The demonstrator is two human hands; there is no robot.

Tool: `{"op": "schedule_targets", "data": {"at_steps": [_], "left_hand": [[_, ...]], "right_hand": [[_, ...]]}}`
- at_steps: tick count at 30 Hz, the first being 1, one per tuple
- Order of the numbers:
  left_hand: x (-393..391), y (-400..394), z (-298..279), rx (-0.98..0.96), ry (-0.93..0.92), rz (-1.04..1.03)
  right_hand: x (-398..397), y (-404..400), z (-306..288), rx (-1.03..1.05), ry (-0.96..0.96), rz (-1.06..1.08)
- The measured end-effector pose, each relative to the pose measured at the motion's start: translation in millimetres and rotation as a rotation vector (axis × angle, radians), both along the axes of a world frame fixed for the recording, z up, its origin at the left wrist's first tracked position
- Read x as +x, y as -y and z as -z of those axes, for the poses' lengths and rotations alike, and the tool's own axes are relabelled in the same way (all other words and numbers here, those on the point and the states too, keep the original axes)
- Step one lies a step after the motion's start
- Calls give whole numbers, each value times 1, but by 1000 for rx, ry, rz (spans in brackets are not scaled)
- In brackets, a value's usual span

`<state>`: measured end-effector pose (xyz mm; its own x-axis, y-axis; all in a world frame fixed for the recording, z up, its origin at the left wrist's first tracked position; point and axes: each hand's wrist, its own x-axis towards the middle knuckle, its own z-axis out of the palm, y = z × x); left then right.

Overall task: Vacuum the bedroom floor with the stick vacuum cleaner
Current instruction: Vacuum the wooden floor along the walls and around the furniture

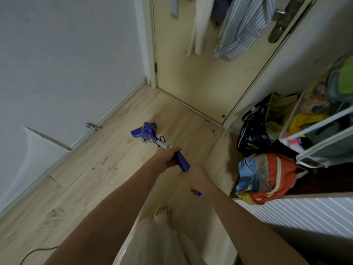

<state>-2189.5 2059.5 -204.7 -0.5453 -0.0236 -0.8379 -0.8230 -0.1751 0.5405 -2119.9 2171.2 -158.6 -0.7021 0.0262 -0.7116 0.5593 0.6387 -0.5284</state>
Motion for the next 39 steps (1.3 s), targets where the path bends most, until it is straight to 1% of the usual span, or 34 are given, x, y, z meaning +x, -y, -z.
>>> {"op": "schedule_targets", "data": {"at_steps": [3, 7, 13, 17, 19, 24, 28, 35, 39], "left_hand": [[45, -18, -6, 10, -11, 23], [122, -37, -11, 17, -21, 50], [232, -57, -19, 55, -49, 100], [293, -71, -29, 34, -27, 155], [318, -77, -34, 48, -8, 174], [366, -94, -47, 61, 9, 198], [399, -94, -50, 82, 53, 222], [440, -73, -64, 103, 28, 277], [465, -66, -69, 117, 41, 310]], "right_hand": [[42, -17, -5, 10, 41, 24], [118, -34, -10, -11, 83, 34], [228, -58, -18, -44, 53, 21], [291, -67, -19, 2, 34, 35], [317, -76, -28, -24, 47, 31], [368, -95, -54, -80, 152, 126], [404, -89, -65, -87, 212, 180], [450, -53, -84, -99, 201, 266], [473, -45, -102, -95, 161, 243]]}}
